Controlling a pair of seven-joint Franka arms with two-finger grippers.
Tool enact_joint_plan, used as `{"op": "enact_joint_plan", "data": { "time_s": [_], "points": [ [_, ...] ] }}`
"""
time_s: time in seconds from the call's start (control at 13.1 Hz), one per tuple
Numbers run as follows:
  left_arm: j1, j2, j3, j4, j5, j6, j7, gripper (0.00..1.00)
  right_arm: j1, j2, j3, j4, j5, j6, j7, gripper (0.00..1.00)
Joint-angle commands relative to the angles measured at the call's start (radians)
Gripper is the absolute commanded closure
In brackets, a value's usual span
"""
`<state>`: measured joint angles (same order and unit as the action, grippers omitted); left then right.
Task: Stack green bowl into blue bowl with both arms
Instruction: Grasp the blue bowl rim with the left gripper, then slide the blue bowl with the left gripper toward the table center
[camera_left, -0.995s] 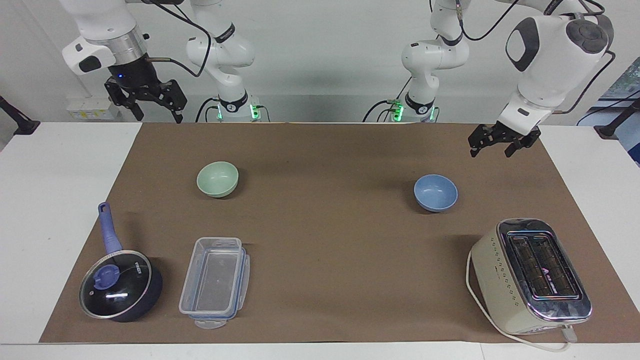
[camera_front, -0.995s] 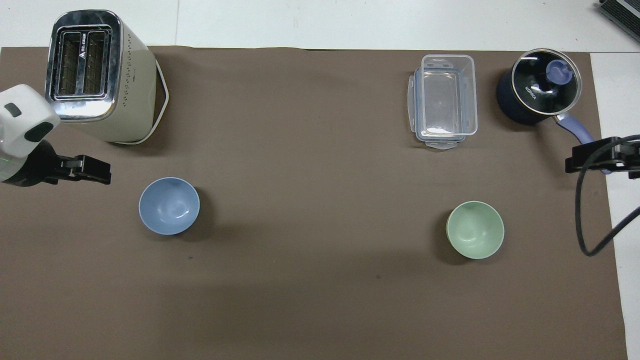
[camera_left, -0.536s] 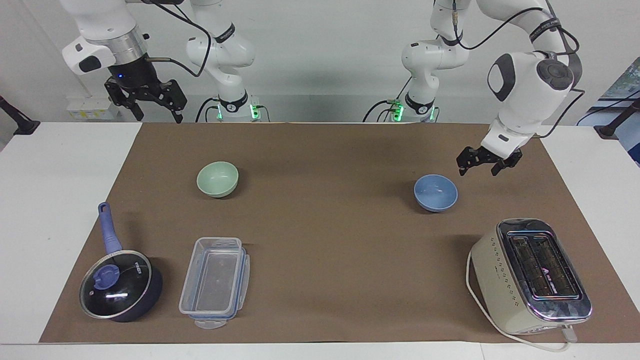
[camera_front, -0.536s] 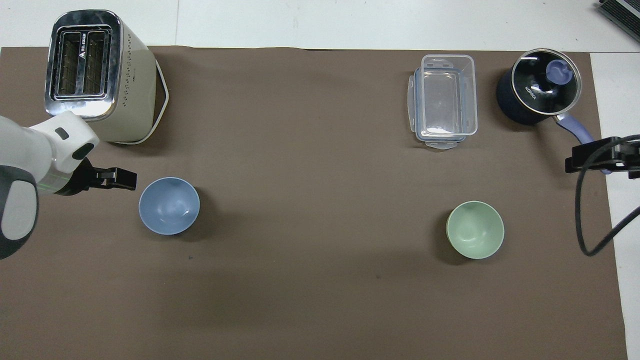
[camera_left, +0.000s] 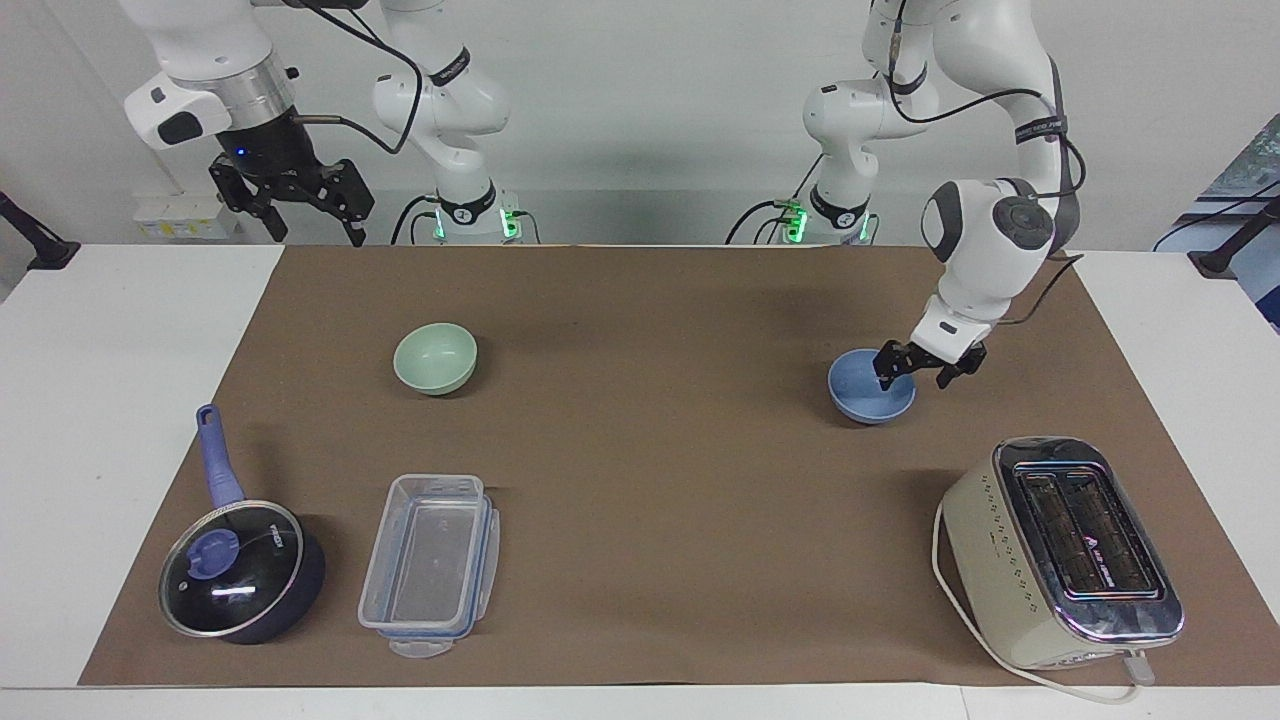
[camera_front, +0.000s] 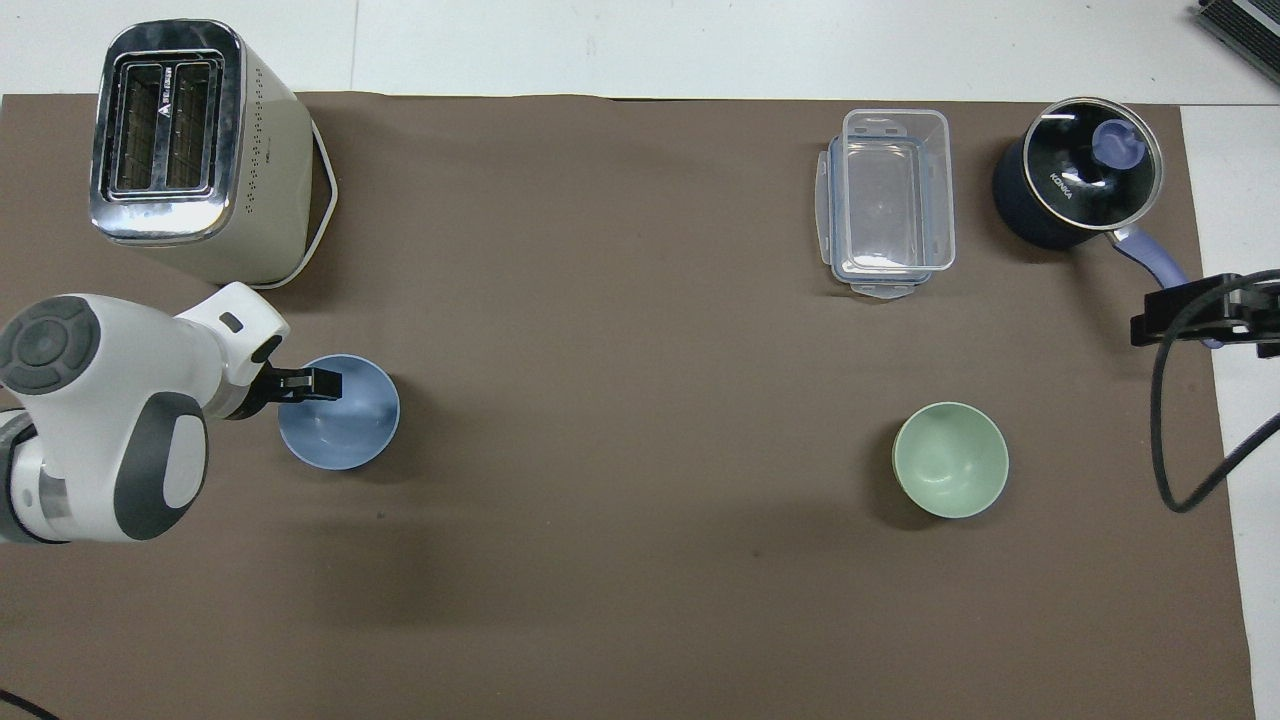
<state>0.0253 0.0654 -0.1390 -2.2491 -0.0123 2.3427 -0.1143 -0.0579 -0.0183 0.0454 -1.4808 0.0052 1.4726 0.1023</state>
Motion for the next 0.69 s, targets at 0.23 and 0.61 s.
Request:
{"op": "enact_joint_plan", "data": {
  "time_s": [0.23,0.61],
  "points": [
    [-0.041,0.018,0.012,-0.03,0.009,0.096,-0.079,1.0,-0.007,-0.017,0.002,-0.018,0.006,-0.005,0.008,0.0],
    [-0.053,-0.071,-0.002,0.031,0.009,-0.089,-0.096,1.0,-0.007,-0.017,0.002,-0.016,0.006,-0.005,0.008,0.0]
  ]
}}
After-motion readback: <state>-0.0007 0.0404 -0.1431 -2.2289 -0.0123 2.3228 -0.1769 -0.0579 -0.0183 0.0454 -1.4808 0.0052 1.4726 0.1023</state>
